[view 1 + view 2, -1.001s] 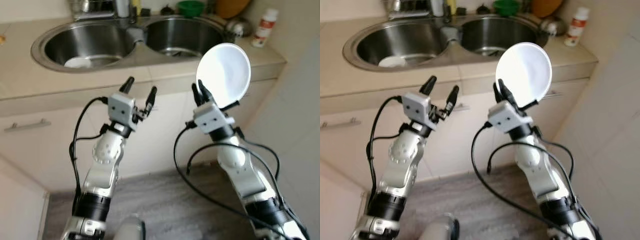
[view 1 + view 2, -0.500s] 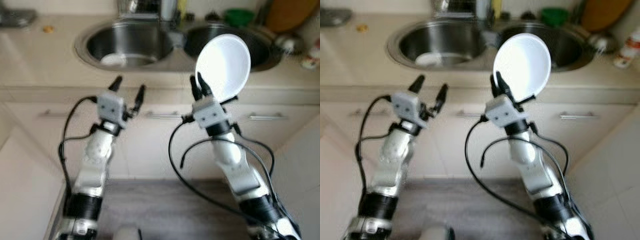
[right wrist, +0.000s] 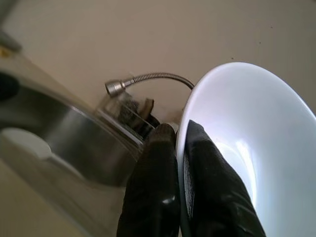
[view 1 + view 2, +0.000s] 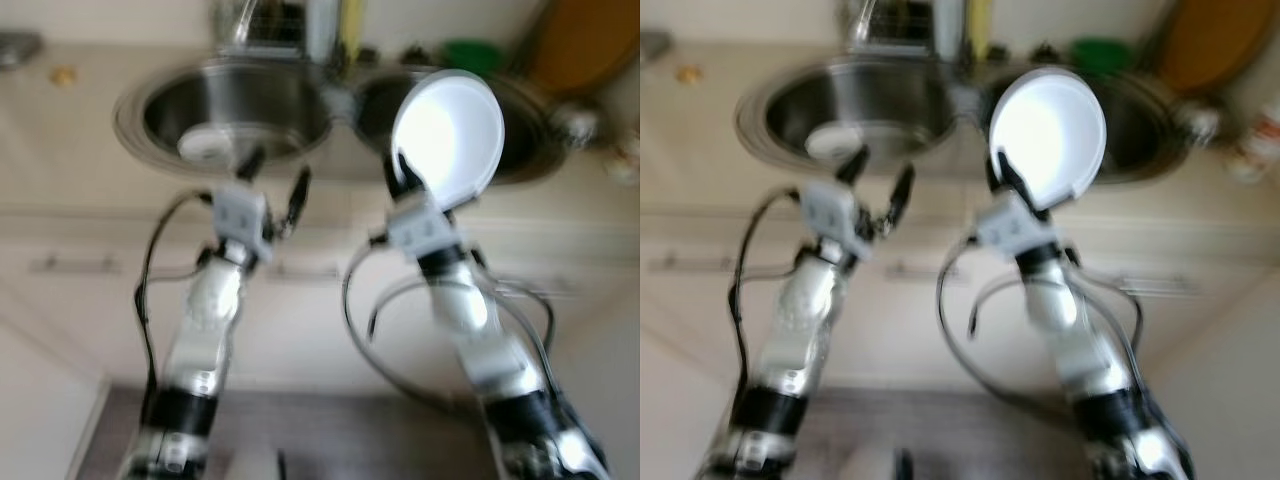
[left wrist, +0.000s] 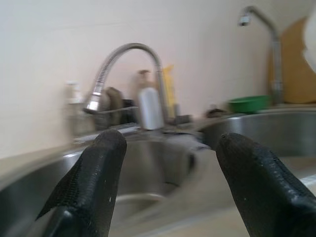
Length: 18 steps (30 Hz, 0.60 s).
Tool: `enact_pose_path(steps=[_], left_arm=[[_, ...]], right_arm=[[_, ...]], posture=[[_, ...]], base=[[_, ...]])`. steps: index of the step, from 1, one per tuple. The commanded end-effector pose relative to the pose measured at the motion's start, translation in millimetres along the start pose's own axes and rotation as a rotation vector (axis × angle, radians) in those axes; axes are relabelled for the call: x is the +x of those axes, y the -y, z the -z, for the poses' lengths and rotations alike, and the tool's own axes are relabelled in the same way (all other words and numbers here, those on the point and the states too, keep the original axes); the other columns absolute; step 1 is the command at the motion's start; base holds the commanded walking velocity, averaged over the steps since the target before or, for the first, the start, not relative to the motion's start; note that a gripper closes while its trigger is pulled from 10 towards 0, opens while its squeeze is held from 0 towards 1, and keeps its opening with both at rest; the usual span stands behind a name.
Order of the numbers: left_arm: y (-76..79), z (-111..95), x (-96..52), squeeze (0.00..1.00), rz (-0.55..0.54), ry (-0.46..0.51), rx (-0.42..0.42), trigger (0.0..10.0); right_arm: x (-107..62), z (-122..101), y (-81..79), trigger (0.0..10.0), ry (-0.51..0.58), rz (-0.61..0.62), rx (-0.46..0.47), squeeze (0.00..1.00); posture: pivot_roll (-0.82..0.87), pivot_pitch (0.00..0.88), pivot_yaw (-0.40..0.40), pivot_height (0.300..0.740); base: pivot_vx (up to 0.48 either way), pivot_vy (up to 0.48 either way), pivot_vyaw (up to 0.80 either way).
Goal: Kitchen organization
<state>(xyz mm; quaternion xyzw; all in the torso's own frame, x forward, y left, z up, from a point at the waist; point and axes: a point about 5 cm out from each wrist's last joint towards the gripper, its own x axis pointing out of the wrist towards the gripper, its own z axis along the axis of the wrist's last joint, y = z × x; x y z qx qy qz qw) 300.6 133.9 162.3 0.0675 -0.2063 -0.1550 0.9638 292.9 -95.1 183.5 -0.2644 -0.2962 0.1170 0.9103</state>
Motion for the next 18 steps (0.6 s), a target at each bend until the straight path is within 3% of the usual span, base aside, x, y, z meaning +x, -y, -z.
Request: enact_pose_path(steps=[1,3,8,18], left_arm=[[8.9,-3.3,4.2,0.0,0.026,0.02,-0.012,10.0],[8.9,-3.1,4.1,0.0,0.026,0.021,-0.012,10.0],[9.0,-3.5,4.5,0.0,0.027,0.023,-0.011,10.0],[7.3,-3.3,5.5,0.0,0.012,0.02,-0.004,10.0]], right_arm=[[-3.7,3.9,10.0,10.0,-0.009,0.039,0.009,0.0],[-3.1,6.8,10.8,10.0,-0.033,0.033,-0.008,0.0],[-2.7,6.7,11.9,10.0,-0.027,0.043,-0.005,0.0],[-2.9,22.1,17.9,10.0,-0.141,0.101,0.058,0.0]], posture=[[0.14,0.0,-0.045,0.74],[0.14,0.0,-0.044,0.74],[0.14,0.0,-0.044,0.74],[0.15,0.0,-0.044,0.74]], base=[[0.326,0.0,0.8],[0.326,0.0,0.0],[0.31,0.0,0.74],[0.049,0.0,0.0]])
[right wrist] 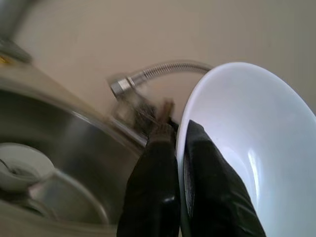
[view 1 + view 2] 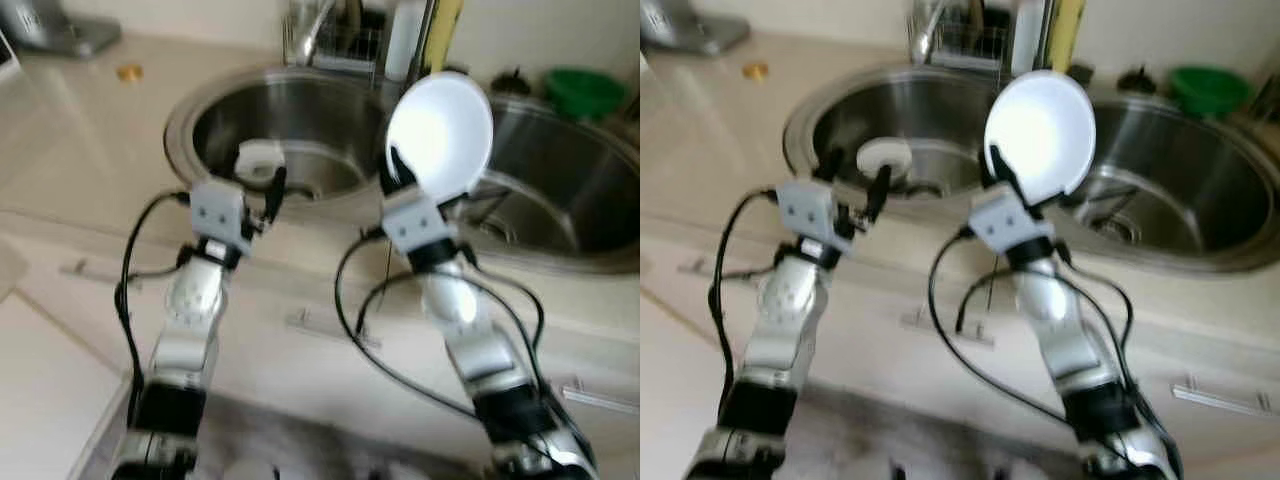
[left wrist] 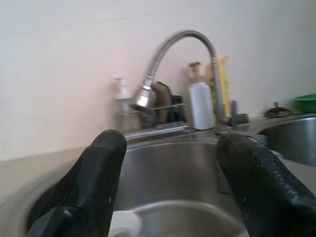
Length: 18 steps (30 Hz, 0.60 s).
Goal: Kitchen organization
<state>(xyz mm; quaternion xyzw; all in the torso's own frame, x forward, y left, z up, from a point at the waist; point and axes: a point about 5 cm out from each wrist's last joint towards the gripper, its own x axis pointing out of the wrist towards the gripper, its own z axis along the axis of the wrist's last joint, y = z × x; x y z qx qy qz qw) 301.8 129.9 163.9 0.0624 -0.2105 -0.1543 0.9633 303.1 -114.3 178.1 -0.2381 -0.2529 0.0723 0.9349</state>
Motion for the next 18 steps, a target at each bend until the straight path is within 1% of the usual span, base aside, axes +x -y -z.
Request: enact_pose_path(steps=[1,2,3,4,5,7,8,10,11,13,15,16,17,18], left_arm=[[4.2,-2.2,2.7,0.0,0.016,0.01,0.004,10.0],[4.2,-2.1,2.9,0.0,0.016,0.01,0.004,10.0],[4.2,-2.1,2.9,0.0,0.016,0.01,0.004,10.0],[4.0,-2.0,3.3,0.0,0.016,0.01,0.005,10.0],[3.9,-1.9,3.4,0.0,0.015,0.01,0.005,10.0],[3.9,-1.8,3.6,0.0,0.016,0.009,0.005,10.0],[5.5,-1.3,4.0,0.0,0.023,0.008,0.003,10.0],[6.5,-1.1,4.6,0.0,0.026,0.008,0.002,10.0],[6.5,-1.1,4.6,0.0,0.026,0.008,0.002,10.0],[5.7,-1.6,5.6,0.0,0.023,0.01,0.005,10.0],[5.1,-1.9,6.2,0.0,0.02,0.011,0.007,10.0],[5.1,-1.9,6.2,0.0,0.02,0.011,0.007,10.0],[5.3,-2.1,6.1,0.0,0.018,0.013,0.01,10.0],[5.3,-2.1,6.1,0.0,0.018,0.013,0.01,10.0]], right_arm=[[-0.1,10.3,5.7,10.0,-0.076,0.028,0.074,0.0],[1.4,12.7,8.3,10.0,-0.091,0.031,0.095,0.0],[1.4,12.7,8.3,10.0,-0.091,0.031,0.095,0.0],[4.5,15.0,12.9,10.0,-0.099,0.034,0.105,0.0],[5.2,15.3,13.8,10.0,-0.1,0.035,0.103,0.0],[8.0,18.8,16.5,10.0,-0.125,0.044,0.136,0.0],[17.7,31.4,20.8,10.0,-0.215,0.04,0.172,0.0],[27.5,37.6,25.0,10.0,-0.252,0.045,0.242,0.0],[27.5,37.6,25.0,10.0,-0.252,0.045,0.242,0.0],[37.3,46.6,26.9,10.0,-0.318,0.038,0.286,0.0],[43.4,54.6,30.0,10.0,-0.377,0.045,0.318,0.0],[43.4,54.6,30.0,10.0,-0.377,0.045,0.318,0.0],[44.8,66.8,35.8,10.0,-0.472,0.084,0.359,0.0],[44.8,66.8,35.8,10.0,-0.472,0.084,0.359,0.0]], posture=[[0.15,0.0,-0.044,0.74],[0.14,0.0,-0.04,0.74],[0.14,0.0,-0.04,0.74],[0.14,0.0,-0.038,0.74],[0.14,0.0,-0.038,0.74],[0.14,0.0,-0.037,0.74],[0.14,0.0,-0.034,0.74],[0.14,0.0,-0.034,0.74],[0.14,0.0,-0.034,0.74],[0.15,0.0,-0.036,0.74],[0.15,0.0,-0.039,0.74],[0.15,0.0,-0.039,0.74],[0.16,0.0,-0.044,0.74],[0.16,0.0,-0.044,0.74]], base=[[0.0,0.0,0.0],[0.0,0.0,0.0],[0.0,0.0,0.0],[0.0,0.0,0.0],[0.0,0.0,0.0],[0.0,0.0,0.0],[0.0,0.0,0.0],[0.0,0.0,0.0],[0.0,0.0,0.0],[0.0,0.0,0.0],[0.0,0.0,0.0],[0.0,0.0,0.0],[0.0,0.0,0.0],[0.0,0.0,0.0]])
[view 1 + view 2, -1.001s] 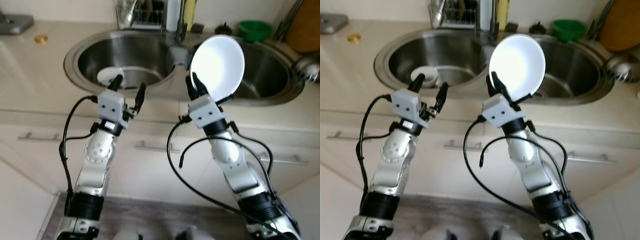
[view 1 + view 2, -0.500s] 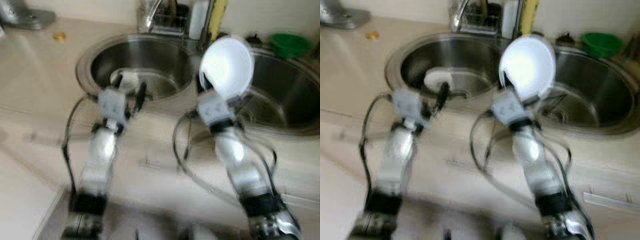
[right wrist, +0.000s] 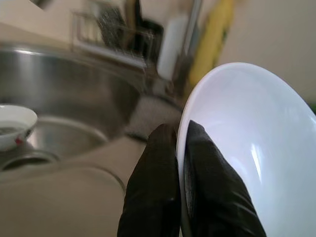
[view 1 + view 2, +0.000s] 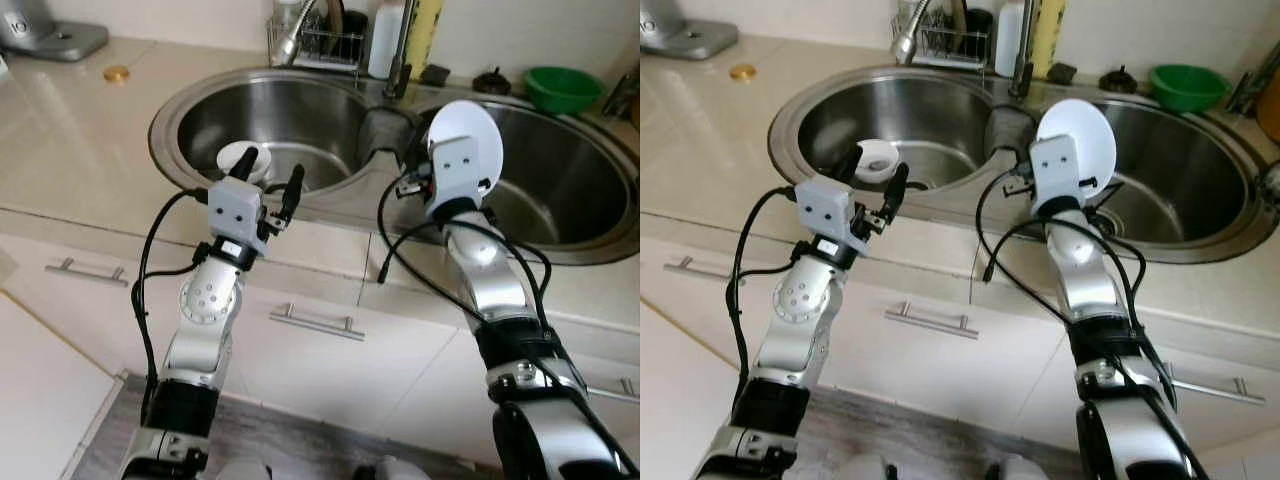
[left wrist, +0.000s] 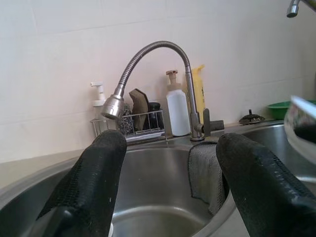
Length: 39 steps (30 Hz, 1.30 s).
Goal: Kitchen organization
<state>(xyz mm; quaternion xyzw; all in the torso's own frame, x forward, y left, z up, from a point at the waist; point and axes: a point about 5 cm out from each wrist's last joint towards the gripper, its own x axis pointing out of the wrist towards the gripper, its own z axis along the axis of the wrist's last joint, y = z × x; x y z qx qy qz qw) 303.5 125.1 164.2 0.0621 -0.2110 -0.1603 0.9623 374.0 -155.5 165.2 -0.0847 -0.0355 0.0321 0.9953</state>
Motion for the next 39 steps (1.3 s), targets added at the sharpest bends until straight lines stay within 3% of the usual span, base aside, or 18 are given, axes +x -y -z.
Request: enact_pose_path(steps=[1,3,5,9,10,11,19,28,32,39], left_arm=[[1.2,-2.4,2.9,0.0,0.005,0.011,0.013,10.0],[0.6,-2.5,2.5,0.0,0.0,0.012,0.015,10.0],[0.4,-2.3,2.3,0.0,-0.001,0.011,0.015,10.0],[0.5,-0.7,0.7,0.0,0.003,0.001,0.017,10.0],[0.9,-0.4,0.4,0.0,0.005,-0.001,0.017,10.0],[1.7,-0.1,0.2,0.0,0.008,-0.003,0.016,10.0],[2.6,0.5,0.3,0.0,0.014,-0.006,0.013,10.0],[1.6,1.0,0.6,0.0,0.012,-0.011,0.02,10.0],[1.2,1.0,0.8,0.0,0.011,-0.011,0.02,10.0],[0.5,-1.6,0.4,0.0,0.002,0.006,0.003,10.0]], right_arm=[[3.3,9.5,12.4,10.0,-0.097,0.065,0.053,0.0],[4.1,22.7,26.2,10.0,-0.204,0.145,0.146,0.0],[1.7,28.9,34.4,10.0,-0.237,0.199,0.189,0.0],[-3.8,37.5,45.9,10.0,-0.267,0.264,0.208,0.01],[-4.6,38.5,47.4,10.0,-0.266,0.27,0.206,0.34],[-5.6,39.2,48.5,10.0,-0.259,0.274,0.217,1.0],[-3.3,32.6,41.4,10.0,-0.21,0.23,0.294,1.0],[-5.0,26.5,30.7,10.0,-0.17,0.14,0.206,1.0],[-5.8,23.3,31.3,10.0,-0.143,0.143,0.221,1.0],[-18.7,-3.7,16.3,10.0,0.08,0.05,0.209,1.0]], posture=[[0.16,0.0,-0.044,0.74],[0.16,0.0,-0.048,0.74],[0.16,0.0,-0.048,0.74],[0.16,0.0,-0.042,0.74],[0.16,0.0,-0.042,0.74],[0.16,0.0,-0.041,0.74],[0.15,0.0,-0.036,0.74],[0.15,0.0,-0.037,0.74],[0.15,0.0,-0.037,0.74],[0.16,0.0,-0.041,0.74]], base=[[0.0,0.0,0.0],[0.0,0.0,0.0],[0.0,0.0,0.0],[0.0,0.0,0.0],[0.0,0.0,0.0],[0.0,0.0,0.0],[0.0,0.0,0.0],[0.0,0.0,0.0],[0.0,0.0,0.0],[0.0,0.0,0.0]])
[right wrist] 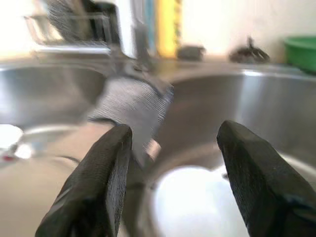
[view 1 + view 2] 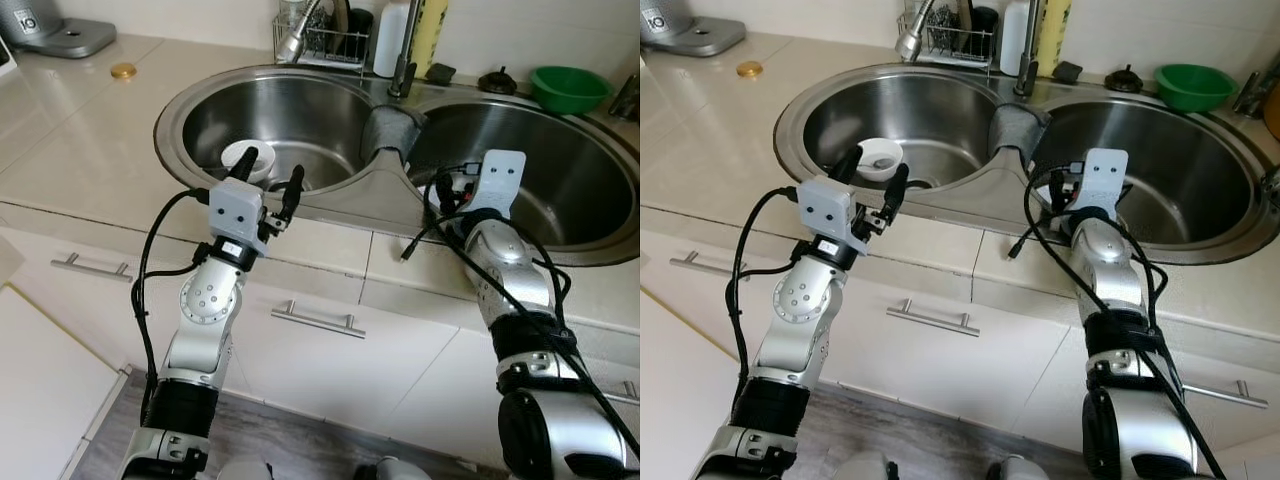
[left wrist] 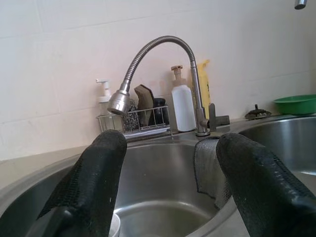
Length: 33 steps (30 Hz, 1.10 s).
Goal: Kitchen organization
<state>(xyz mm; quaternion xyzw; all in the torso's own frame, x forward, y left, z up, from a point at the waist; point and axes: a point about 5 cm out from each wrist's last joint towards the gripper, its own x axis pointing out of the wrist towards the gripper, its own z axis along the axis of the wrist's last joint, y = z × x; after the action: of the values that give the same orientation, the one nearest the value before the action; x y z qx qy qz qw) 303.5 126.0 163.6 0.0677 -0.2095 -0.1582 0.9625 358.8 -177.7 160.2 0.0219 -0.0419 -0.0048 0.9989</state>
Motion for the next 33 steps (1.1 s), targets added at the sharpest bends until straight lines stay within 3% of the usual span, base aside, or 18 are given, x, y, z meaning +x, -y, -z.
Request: enact_pose_path(steps=[1,2,3,7,10,12,15,23,33], left_arm=[[0.4,-2.9,1.0,0.0,-0.002,0.015,-0.015,10.0],[0.2,-3.0,1.1,0.0,-0.003,0.016,-0.016,10.0],[-0.4,-3.0,1.2,0.0,-0.003,0.016,-0.018,10.0],[0.6,-2.3,1.7,0.0,0.007,0.009,-0.024,10.0],[1.8,-2.5,1.8,0.0,0.013,0.01,-0.024,10.0],[1.6,-2.7,2.3,0.0,0.013,0.014,-0.02,10.0],[1.2,-3.2,2.6,0.0,0.013,0.018,-0.017,10.0],[1.3,-2.8,2.4,0.0,0.014,0.016,-0.022,10.0],[0.8,-3.4,2.2,0.0,0.013,0.017,-0.02,10.0]], right_arm=[[-8.2,-16.7,-8.8,10.0,0.126,-0.056,-0.018,0.73],[-9.6,-18.3,-9.0,10.0,0.14,-0.056,-0.024,0.73],[-13.7,-22.2,-12.8,10.0,0.172,-0.076,-0.053,0.0],[-25.6,-32.8,-23.0,10.0,0.267,-0.115,-0.145,0.0],[-28.7,-36.7,-23.7,10.0,0.305,-0.101,-0.162,0.0],[-37.6,-49.3,-24.5,10.0,0.418,-0.059,-0.249,0.0],[-45.4,-58.8,-22.6,10.0,0.506,-0.004,-0.285,0.0],[-60.3,-55.8,-29.6,10.0,0.557,-0.04,-0.356,0.0],[-63.6,-52.1,-33.5,10.0,0.553,-0.031,-0.343,0.0]], posture=[[0.16,0.0,-0.041,0.74],[0.16,0.0,-0.041,0.74],[0.15,0.0,-0.04,0.74],[0.15,0.0,-0.038,0.74],[0.15,0.0,-0.04,0.74],[0.15,0.0,-0.04,0.74],[0.16,0.0,-0.04,0.74],[0.16,0.0,-0.042,0.74],[0.16,0.0,-0.04,0.74]], base=[[0.0,0.0,0.0],[0.0,0.0,0.0],[0.0,0.0,0.0],[0.0,0.31,0.0],[0.0,0.48,0.0],[0.0,0.48,0.0],[0.0,0.48,0.0],[0.0,0.48,0.0],[0.0,0.48,0.0]])
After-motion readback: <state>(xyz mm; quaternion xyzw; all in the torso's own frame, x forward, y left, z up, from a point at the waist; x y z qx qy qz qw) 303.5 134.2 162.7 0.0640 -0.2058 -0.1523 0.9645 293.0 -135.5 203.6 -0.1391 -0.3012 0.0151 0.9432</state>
